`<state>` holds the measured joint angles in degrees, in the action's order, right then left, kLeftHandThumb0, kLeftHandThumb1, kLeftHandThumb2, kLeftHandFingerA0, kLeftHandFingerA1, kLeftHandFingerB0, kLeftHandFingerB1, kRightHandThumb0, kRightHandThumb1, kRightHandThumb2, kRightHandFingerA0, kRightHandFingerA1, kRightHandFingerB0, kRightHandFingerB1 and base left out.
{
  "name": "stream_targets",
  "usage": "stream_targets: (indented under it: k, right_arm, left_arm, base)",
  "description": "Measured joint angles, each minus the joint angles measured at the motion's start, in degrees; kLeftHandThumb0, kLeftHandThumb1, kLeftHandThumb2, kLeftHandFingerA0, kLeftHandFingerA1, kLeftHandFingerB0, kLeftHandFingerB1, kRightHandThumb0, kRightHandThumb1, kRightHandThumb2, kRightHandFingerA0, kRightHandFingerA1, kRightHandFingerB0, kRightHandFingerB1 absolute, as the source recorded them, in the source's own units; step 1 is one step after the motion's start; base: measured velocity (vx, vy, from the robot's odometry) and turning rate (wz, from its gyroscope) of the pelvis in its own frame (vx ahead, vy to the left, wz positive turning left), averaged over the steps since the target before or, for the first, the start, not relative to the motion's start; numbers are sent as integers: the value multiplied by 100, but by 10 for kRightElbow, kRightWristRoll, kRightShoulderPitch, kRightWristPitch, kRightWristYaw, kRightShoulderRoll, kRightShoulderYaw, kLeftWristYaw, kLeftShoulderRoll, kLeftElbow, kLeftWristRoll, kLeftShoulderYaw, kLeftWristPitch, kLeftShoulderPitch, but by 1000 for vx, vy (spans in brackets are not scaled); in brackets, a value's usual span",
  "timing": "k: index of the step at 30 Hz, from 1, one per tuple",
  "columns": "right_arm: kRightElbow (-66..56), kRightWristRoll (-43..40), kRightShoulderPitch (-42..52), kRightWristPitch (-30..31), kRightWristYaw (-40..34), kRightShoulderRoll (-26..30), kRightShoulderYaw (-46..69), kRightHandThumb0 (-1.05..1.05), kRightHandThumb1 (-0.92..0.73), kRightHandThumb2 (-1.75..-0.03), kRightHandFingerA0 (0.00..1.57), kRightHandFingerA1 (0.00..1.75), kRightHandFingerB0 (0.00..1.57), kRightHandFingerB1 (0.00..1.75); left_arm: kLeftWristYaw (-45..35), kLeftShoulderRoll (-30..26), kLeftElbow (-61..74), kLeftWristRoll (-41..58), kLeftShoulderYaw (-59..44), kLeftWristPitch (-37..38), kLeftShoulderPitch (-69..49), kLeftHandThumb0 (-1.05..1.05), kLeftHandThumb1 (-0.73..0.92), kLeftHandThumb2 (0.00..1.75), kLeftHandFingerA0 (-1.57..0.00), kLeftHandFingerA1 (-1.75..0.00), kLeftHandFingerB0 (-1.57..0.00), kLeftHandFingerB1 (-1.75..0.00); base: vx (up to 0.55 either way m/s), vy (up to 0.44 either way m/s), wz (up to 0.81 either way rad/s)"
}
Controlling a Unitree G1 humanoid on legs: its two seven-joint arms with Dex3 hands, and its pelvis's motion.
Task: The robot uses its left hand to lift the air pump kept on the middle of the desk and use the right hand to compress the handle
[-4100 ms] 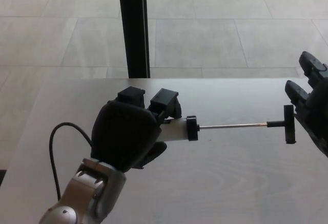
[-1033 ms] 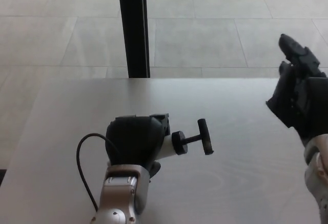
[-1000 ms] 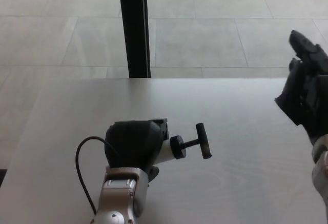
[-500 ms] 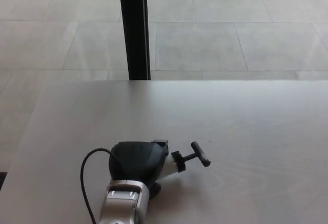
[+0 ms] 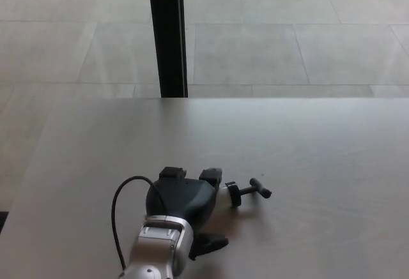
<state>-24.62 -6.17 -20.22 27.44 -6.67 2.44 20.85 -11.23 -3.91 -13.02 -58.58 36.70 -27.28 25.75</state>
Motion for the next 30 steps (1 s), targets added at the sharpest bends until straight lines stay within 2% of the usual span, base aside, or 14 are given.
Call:
stream_targets:
  k: [2,5,7,10,11,12,17,19,21,23,25,26,28,30]
  right_arm:
    - [0,-1,4,0,0,0,0,-35,-54,-114,4,54,0,48]
    - [0,-1,7,1,0,0,0,-34,-54,-114,4,54,0,48]
    - [0,-1,8,1,0,0,0,-75,-79,-110,6,50,14,45]
    - [0,-1,10,1,1,0,0,-34,-56,-115,4,54,0,48]
    - [0,-1,10,1,1,0,0,-76,-92,-78,5,45,19,33]
    - [0,-1,11,1,2,0,0,-77,-79,-113,4,47,11,44]
    - [0,-1,16,1,4,0,2,-78,-92,-78,8,44,16,33]
    - [0,-2,19,1,5,0,4,-34,-55,-114,4,54,0,48]
    - [0,-2,23,1,7,1,8,-78,-92,-76,7,50,21,34]
    - [0,-2,26,1,8,1,11,-78,-92,-77,5,49,15,33]
    - [0,-2,30,1,10,2,17,-35,-54,-114,5,55,0,48]
    - [1,-2,34,1,11,3,21,-79,-78,-111,5,53,13,45]
    - [2,-2,40,1,12,6,28,-35,-53,-114,5,55,0,48]
    - [5,-2,45,1,12,9,35,-81,-79,-115,5,53,11,45]
  left_arm:
    - [-17,-6,27,6,-6,0,3,-99,81,68,0,0,0,0]
    - [-42,-13,78,21,-29,0,5,-104,65,110,0,-12,0,0]
    - [-52,-15,110,34,-49,1,5,-102,66,105,0,-15,0,0]
    - [-56,-8,147,63,-92,9,3,-98,63,99,0,-16,0,0]
    - [-57,-5,152,71,-102,11,2,-91,66,109,0,-19,0,-9]
    - [-58,-3,158,82,-115,14,1,-93,75,116,0,-18,0,-9]
    - [-65,0,176,125,-174,24,0,-95,75,112,0,-22,0,-12]
    - [-70,-1,182,145,-203,26,0,-95,75,110,0,-19,0,-11]
    - [-76,-9,183,170,-240,27,0,-83,69,107,-1,-30,0,-20]
    - [-81,-16,183,186,-265,27,-1,-83,72,71,-6,-40,-7,-23]
    - [-88,-31,181,207,-302,27,-3,-85,67,105,-3,-37,-6,-22]
    - [-91,-40,180,217,-320,27,-6,-76,85,67,-10,-34,-10,-24]
    - [-97,-56,176,232,-352,27,-13,-79,70,104,-2,-44,-11,-31]
    - [-102,-72,171,245,-383,27,-24,-77,70,104,-1,-44,-10,-28]
  base:
    - [0,0,0]
    - [0,0,0]
    - [0,0,0]
    - [0,0,0]
    - [0,0,0]
    - [0,0,0]
    - [0,0,0]
    - [0,0,0]
    - [0,0,0]
    - [0,0,0]
    - [0,0,0]
    - [0,0,0]
    - [0,0,0]
    - [0,0,0]
